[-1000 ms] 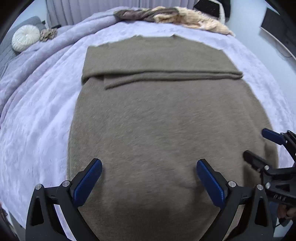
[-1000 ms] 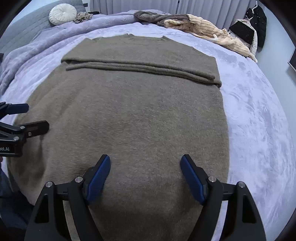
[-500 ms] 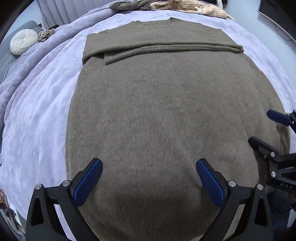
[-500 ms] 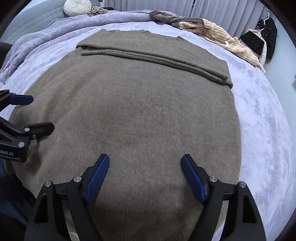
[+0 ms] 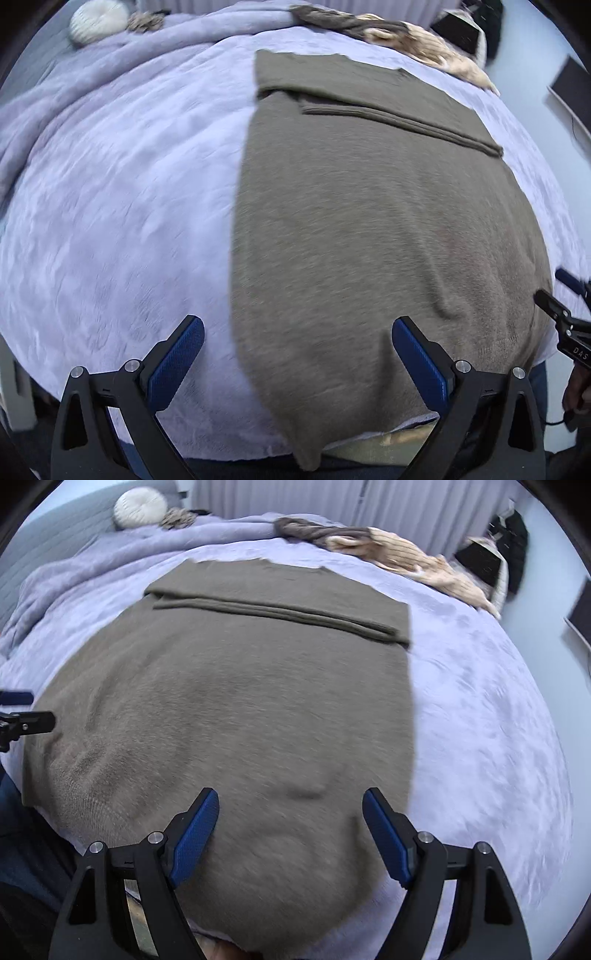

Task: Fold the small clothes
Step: 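Move both open grippers over the sweater toward its ribbed hem, then close the right gripper on the ribbed hem while the left gripper closes beside it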

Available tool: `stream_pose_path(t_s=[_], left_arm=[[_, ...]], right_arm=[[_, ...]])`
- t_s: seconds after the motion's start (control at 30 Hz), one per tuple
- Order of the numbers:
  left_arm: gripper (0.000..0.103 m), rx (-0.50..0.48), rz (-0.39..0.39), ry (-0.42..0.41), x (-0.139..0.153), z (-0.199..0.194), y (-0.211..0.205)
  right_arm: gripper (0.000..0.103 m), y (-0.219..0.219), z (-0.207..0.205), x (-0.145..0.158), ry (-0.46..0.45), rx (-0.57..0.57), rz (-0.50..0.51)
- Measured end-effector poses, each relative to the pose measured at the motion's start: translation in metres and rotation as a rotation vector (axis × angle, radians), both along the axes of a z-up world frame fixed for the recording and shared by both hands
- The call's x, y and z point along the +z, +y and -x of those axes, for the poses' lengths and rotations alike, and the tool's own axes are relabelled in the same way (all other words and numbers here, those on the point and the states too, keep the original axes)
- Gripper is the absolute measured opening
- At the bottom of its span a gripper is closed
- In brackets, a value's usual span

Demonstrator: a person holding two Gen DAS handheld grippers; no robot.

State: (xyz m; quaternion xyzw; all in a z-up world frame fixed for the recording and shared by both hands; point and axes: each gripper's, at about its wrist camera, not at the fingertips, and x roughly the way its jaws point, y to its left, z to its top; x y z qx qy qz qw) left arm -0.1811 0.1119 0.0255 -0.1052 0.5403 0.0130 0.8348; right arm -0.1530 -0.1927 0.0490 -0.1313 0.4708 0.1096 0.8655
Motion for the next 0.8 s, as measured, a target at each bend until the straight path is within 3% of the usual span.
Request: stream_pose_path(t_s=[0.13,0.3,0.43,0.57,0.8], left_arm=[[0.102,0.028,0.098,0.023,-0.011,0.011,0.018],[0.102,-0.029,0.150,0.048,-0.022,0.020,0.002],[0.102,-0.086,0.115,0.063,-0.029,0.019,-0.022],[0.101,-0.081,0.106,0.050,-0.027,0.012,-0.030],[0.082,-0.098,0.058,0.005,-0.022,0.016,-0.036]], right_arm=[[0.083,-0.031,0.007,-0.006,0.028,-0.067,-0.005],[0.083,-0.058,0.011,-0.014,0.094,-0.104,-0.084],[0.084,-0.061,0.013,-0.030,0.165,-0.059,-0.185],[0.086,-0.054,0.012,-0.037,0.141,-0.065,-0.204],[0.060,-0.047,0.021,-0.031,0.120,0.010,-0.226]])
